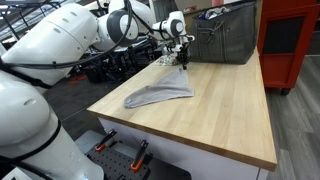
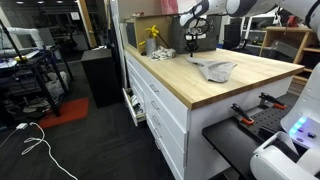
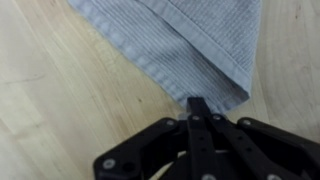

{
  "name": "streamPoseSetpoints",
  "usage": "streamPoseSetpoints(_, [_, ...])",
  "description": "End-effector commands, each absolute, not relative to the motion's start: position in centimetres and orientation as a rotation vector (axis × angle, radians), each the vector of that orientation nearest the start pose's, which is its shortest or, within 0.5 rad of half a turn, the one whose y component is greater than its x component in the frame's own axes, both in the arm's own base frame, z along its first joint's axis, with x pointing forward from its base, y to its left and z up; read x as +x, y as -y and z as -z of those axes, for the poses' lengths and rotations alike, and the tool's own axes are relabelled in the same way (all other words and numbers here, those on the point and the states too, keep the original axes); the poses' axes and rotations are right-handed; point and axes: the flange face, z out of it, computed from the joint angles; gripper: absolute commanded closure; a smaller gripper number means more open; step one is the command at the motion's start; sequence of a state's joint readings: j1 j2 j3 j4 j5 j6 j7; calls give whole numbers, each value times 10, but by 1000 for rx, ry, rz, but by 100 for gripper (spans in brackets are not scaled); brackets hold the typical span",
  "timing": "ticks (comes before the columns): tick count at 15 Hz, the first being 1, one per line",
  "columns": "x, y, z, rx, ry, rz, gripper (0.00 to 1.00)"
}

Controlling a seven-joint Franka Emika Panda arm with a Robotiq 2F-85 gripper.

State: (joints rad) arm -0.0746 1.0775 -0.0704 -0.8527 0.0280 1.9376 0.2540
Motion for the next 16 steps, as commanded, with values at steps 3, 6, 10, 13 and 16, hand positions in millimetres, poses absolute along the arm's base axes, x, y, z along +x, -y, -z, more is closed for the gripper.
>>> streamPoseSetpoints(3, [756, 122, -292, -3058, -659, -1, 100])
streamPoseSetpoints(6, [735, 140, -314, -3037, -613, -8, 100])
streamPoseSetpoints(10, [709, 130, -324, -3042, -465, -28, 100])
streamPoseSetpoints(13, [688, 98, -317, -3037, -332, -75, 100])
streamPoseSetpoints(16, [674, 71, -299, -3038, -255, -165, 100])
